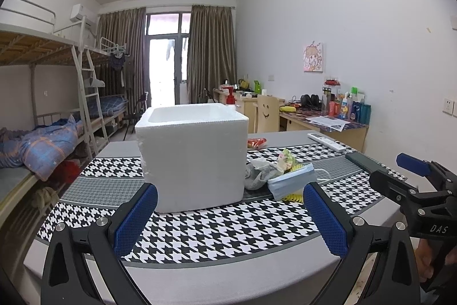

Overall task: Organize soft objects
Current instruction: 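Move both tools toward the pile of soft items beside the foam box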

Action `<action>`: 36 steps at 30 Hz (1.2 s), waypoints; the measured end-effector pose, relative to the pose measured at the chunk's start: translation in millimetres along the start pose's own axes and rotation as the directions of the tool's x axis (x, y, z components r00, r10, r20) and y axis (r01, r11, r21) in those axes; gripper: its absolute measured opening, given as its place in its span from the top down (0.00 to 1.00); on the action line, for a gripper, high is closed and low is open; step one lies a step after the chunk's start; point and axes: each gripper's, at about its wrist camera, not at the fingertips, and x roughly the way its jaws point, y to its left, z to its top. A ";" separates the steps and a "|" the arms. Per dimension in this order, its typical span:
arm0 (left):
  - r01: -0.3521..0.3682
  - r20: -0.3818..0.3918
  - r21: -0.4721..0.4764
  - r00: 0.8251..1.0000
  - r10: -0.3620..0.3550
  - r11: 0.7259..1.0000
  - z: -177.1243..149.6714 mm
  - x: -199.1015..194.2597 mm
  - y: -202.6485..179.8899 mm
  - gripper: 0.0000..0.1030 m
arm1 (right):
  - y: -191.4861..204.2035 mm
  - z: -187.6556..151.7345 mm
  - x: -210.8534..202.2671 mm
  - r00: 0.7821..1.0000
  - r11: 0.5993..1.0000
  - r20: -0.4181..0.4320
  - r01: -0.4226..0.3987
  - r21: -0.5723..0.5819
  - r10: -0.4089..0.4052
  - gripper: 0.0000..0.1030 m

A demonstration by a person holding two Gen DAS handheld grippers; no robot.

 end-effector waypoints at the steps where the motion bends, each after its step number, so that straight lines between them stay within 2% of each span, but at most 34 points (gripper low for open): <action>1: -0.002 0.000 -0.003 1.000 0.002 1.000 -0.1 0.2 0.1 0.01 | -0.5 0.0 -0.1 1.000 1.000 0.000 -0.002 0.000 0.002 0.00; 26: 0.029 -0.036 -0.005 0.999 -0.029 1.000 2.4 24.6 6.4 0.01 | -5.4 2.8 20.1 0.999 1.000 -0.035 0.018 0.000 -0.018 0.00; 36: 0.060 -0.087 -0.006 0.994 -0.060 0.998 5.2 54.5 -2.1 0.01 | -21.6 0.4 42.6 0.994 0.999 -0.103 0.048 0.010 -0.046 0.00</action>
